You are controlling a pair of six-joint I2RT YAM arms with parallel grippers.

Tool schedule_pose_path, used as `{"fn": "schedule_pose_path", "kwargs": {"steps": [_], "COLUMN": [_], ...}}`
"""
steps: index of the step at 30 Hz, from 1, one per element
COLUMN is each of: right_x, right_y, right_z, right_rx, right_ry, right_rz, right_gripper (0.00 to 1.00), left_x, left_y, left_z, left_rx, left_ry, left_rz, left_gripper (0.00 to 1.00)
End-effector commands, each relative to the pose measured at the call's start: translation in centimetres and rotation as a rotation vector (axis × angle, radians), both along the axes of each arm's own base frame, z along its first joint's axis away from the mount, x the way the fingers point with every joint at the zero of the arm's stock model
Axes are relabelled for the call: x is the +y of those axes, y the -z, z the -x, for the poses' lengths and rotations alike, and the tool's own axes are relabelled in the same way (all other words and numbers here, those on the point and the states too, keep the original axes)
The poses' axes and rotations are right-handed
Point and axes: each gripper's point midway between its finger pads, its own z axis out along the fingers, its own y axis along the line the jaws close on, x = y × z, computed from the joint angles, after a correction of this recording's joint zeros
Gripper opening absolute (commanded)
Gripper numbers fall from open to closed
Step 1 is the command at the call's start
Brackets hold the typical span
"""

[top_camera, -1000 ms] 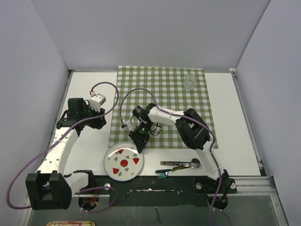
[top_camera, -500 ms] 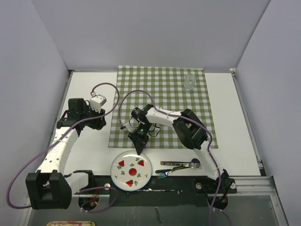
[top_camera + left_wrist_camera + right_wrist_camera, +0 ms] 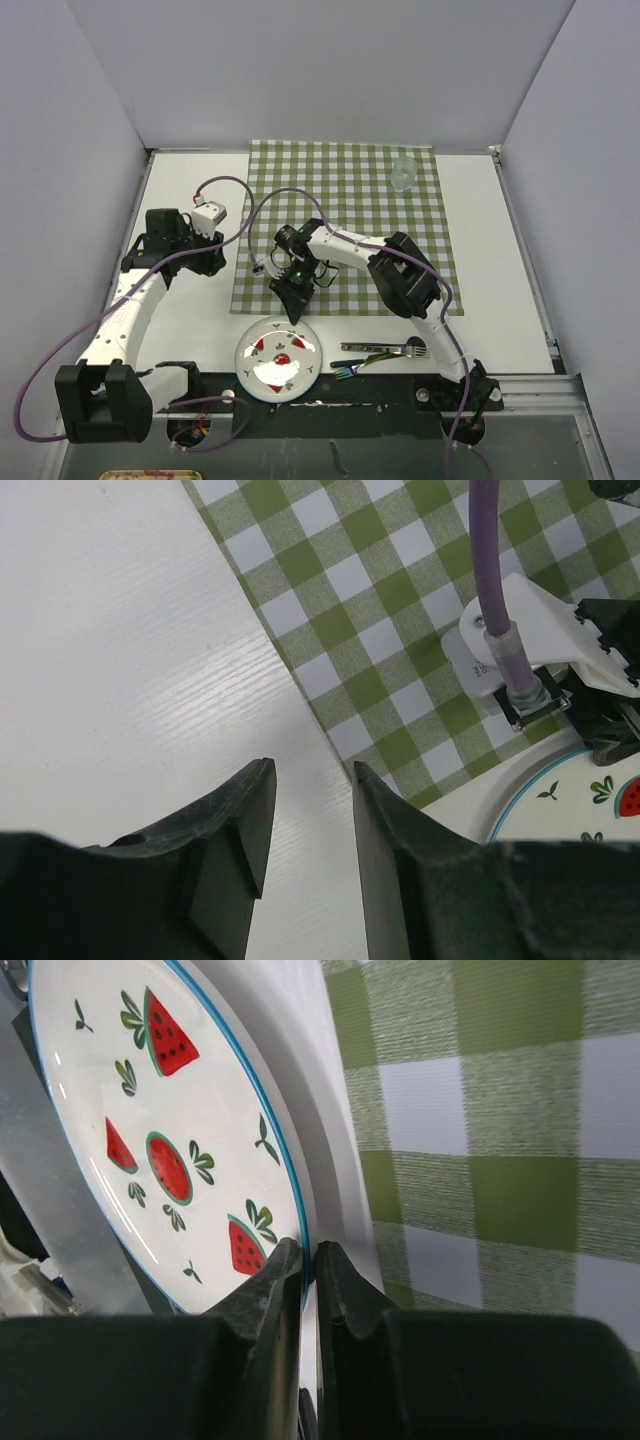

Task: Set the dinner table for one person
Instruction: Pick up the plate at the center of the board.

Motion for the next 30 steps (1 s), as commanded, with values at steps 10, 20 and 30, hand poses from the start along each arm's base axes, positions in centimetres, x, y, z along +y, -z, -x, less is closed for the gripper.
{"fn": "schedule_pose_path", "kwargs": {"steps": [10, 20, 30], "right_x": [1.2, 0.7, 0.6], "right_y": [-3.4, -4.9, -6.4], "right_z": [-4.6, -6.2, -7.0], "right_rx": [-0.116, -0.084, 0.025], "right_ry": [0.048, 0.097, 0.155], "right_rz": [-0.070, -0.102, -0.167], "right_gripper": [0.00, 0.00, 0.00], "left_x": [-0.4, -0.8, -1.0], "left_y": [-1.9, -1.3, -0.7], "left_z": [-1.6, -1.5, -1.4], "left_rx": [-0.069, -0.037, -0.001], "left_ry": [0.017, 0.034, 0.048], "left_rz": [0.026, 0.041, 0.049], "left_gripper": [0.35, 0.35, 0.35]}}
